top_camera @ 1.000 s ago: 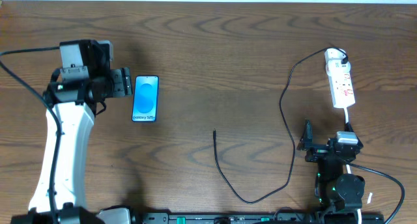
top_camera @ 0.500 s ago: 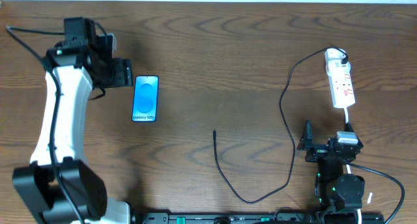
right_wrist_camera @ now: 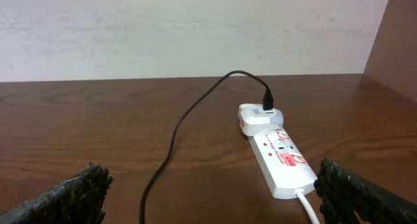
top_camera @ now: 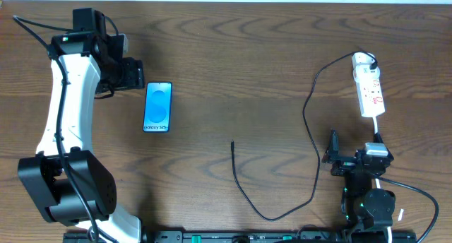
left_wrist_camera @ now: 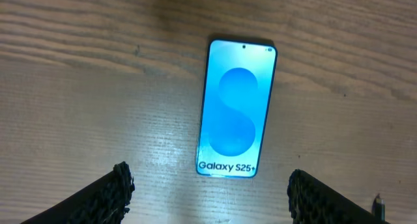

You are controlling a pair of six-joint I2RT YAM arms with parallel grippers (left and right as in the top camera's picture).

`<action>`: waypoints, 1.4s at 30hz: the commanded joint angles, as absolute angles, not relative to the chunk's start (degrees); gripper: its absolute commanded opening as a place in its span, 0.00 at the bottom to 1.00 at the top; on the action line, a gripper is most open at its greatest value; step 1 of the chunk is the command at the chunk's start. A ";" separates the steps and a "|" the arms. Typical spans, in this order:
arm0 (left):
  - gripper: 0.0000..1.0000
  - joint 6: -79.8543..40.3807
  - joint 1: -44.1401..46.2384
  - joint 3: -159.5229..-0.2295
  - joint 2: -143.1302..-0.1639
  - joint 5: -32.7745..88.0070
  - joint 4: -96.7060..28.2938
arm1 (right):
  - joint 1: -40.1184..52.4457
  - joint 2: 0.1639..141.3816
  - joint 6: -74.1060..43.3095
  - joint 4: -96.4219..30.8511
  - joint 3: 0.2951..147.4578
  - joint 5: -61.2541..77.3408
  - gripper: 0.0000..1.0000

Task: Plug charger to phone and switch on socket
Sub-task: 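Raise the left gripper and move it above the phone, then lower the open left gripper over the phone's top edge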

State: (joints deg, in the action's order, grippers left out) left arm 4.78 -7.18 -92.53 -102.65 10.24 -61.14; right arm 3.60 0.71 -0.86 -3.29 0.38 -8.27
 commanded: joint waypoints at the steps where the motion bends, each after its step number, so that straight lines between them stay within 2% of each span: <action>1: 0.78 5.52 -7.31 -93.97 -103.42 10.48 -61.47 | 3.42 0.27 -1.48 -3.55 0.32 -8.64 0.99; 21: 0.78 5.26 -4.89 -93.97 -104.20 10.15 -61.65 | 3.42 0.27 -1.48 -3.55 0.32 -8.64 0.99; 42: 0.78 5.30 -1.52 -93.97 -112.99 10.31 -61.45 | 3.42 0.27 -1.48 -3.55 0.32 -8.64 0.99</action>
State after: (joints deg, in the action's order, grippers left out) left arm 4.75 -1.76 -92.60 -111.87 10.22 -61.43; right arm 3.60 0.71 -0.86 -3.31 0.38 -8.27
